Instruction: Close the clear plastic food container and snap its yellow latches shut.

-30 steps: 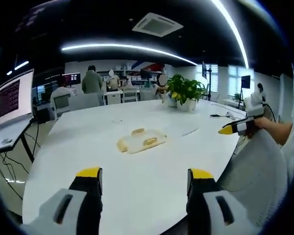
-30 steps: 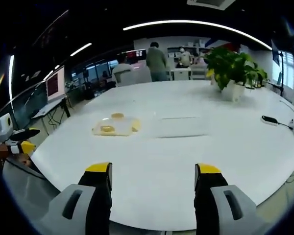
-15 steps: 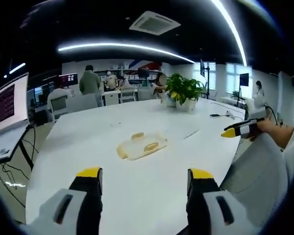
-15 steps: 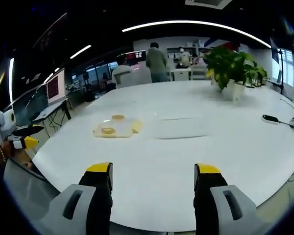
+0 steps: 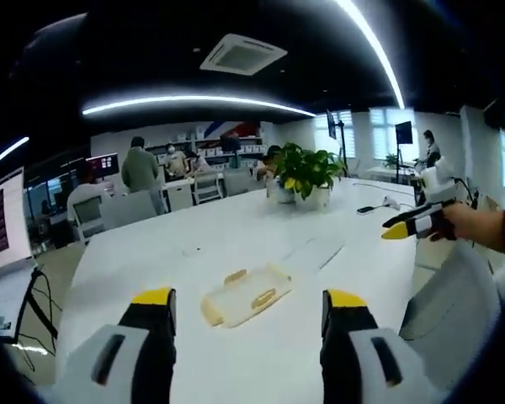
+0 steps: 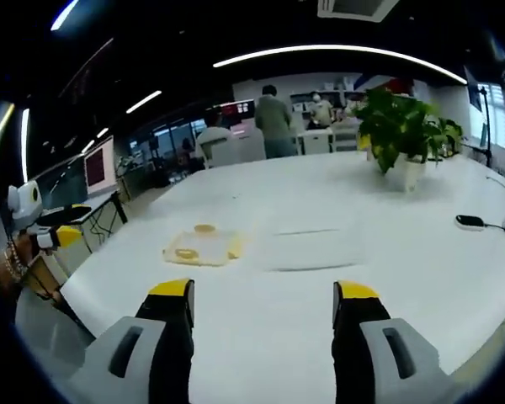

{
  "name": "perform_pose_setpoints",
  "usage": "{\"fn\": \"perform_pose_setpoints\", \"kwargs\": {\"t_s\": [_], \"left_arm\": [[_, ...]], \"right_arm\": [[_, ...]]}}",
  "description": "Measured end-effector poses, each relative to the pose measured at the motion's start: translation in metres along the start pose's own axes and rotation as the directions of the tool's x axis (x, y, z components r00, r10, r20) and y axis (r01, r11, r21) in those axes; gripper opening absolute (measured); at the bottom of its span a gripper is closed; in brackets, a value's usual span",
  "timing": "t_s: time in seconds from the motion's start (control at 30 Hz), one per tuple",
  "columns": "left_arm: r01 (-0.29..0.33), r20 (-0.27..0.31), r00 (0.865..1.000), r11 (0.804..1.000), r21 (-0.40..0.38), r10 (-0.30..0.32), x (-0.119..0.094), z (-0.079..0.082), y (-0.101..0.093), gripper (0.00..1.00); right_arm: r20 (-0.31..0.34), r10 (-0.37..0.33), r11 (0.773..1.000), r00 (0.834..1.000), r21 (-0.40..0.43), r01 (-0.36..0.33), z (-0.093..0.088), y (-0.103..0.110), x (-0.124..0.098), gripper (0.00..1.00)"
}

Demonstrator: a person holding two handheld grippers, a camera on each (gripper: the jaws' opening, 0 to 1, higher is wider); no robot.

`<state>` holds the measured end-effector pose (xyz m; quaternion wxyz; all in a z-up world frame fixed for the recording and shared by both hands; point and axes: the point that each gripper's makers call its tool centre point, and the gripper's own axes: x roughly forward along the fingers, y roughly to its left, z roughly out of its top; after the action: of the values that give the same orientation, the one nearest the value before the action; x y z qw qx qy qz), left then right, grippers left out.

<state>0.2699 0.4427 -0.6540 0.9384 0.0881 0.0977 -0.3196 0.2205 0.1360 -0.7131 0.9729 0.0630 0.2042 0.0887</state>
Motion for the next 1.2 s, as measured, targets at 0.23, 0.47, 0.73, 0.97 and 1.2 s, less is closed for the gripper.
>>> {"fn": "perform_pose_setpoints", "kwargs": {"t_s": [0.23,0.47,0.73,0.97,1.2], "left_arm": [[-0.005,0.019,1.000,0.999,0.045,0.004,0.025,0.020,0.022,0.66],[0.069,-0.065,0.996,0.995,0.071,-0.065,0.059,0.005,0.024,0.61],[0.147,-0.227,0.968,0.971,0.190,-0.102,0.099,-0.030,0.036,0.59],[0.213,-0.298,0.945,0.944,0.253,-0.133,0.130,-0.055,0.048,0.56],[0.294,-0.390,0.907,0.904,0.311,-0.160,0.154,-0.083,0.059,0.56]], "right_arm": [[0.010,0.042,0.997,0.999,-0.064,-0.042,0.023,0.007,0.021,0.58],[-0.025,0.099,0.980,0.995,-0.173,-0.102,0.037,0.013,0.054,0.53],[-0.149,0.148,0.874,0.978,-0.442,-0.200,0.040,0.021,0.098,0.51],[-0.251,0.208,0.757,0.945,-0.571,-0.318,0.038,0.036,0.143,0.51],[-0.411,0.238,0.610,0.880,-0.641,-0.465,0.023,0.049,0.185,0.52]]}}
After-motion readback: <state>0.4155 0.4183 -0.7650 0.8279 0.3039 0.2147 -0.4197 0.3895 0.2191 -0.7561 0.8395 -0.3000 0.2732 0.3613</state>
